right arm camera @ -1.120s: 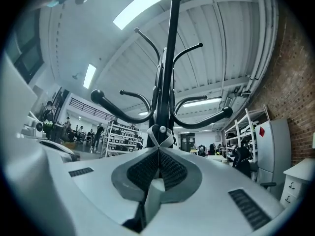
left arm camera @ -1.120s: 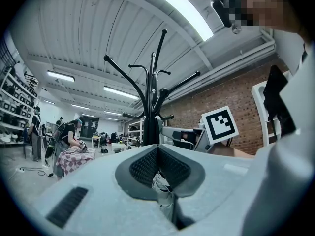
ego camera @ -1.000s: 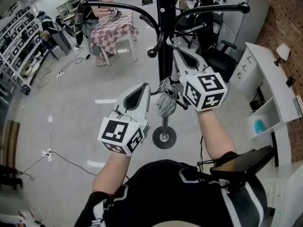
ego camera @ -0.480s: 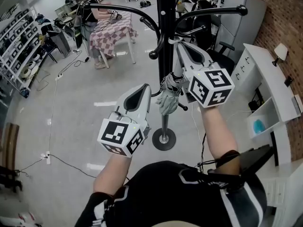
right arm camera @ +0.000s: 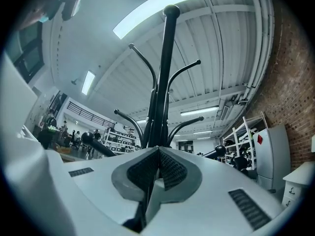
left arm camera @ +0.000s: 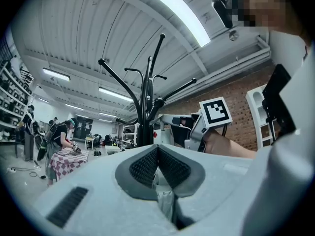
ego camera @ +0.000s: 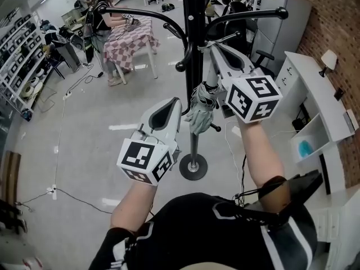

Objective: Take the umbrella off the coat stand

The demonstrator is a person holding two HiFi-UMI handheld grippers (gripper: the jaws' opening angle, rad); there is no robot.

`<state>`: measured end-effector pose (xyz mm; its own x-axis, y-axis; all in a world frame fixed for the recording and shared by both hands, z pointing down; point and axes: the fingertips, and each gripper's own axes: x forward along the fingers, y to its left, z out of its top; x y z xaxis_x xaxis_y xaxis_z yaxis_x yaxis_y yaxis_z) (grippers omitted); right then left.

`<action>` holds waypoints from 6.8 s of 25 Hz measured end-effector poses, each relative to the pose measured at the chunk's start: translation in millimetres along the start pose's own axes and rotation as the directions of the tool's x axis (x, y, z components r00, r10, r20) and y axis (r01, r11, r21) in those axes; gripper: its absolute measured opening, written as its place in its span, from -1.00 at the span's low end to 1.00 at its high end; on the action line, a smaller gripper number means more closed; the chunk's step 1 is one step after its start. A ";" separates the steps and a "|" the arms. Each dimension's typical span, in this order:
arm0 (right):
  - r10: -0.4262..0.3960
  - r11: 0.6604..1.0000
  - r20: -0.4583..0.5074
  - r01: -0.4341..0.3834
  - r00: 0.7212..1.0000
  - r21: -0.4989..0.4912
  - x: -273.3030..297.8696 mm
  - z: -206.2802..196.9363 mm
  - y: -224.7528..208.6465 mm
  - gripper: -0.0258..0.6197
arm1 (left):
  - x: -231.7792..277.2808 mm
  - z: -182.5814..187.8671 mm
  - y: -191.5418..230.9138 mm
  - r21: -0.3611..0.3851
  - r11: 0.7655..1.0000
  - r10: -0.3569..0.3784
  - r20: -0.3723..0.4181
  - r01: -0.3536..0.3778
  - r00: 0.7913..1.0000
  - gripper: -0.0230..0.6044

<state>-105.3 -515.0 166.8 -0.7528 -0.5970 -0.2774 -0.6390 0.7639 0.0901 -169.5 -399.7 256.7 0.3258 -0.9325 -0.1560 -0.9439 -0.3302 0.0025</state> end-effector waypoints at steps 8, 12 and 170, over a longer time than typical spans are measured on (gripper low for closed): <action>-0.043 0.999 0.031 0.043 0.999 -0.004 -6.5 20.2 -5.3 -0.89 | -9.2 9.9 -8.5 0.002 0.999 -0.033 0.013 0.033 0.999 -0.90; -0.067 0.998 0.052 0.067 0.996 -0.001 -14.8 33.0 -8.6 -0.89 | -11.9 11.9 -9.0 0.006 0.999 -0.044 0.011 0.044 0.999 -0.90; -0.048 0.998 -0.180 0.055 0.983 0.034 -267.1 -96.8 156.9 -0.89 | -187.4 -70.9 -100.4 -0.033 0.993 0.112 -0.102 -0.116 0.988 -0.90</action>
<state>-19.8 -259.5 347.7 -0.7376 -0.6671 -0.1046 -0.6735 0.7380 0.0428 -132.0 -202.1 355.7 0.2221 -0.9736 -0.0531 -0.9729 -0.2249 0.0535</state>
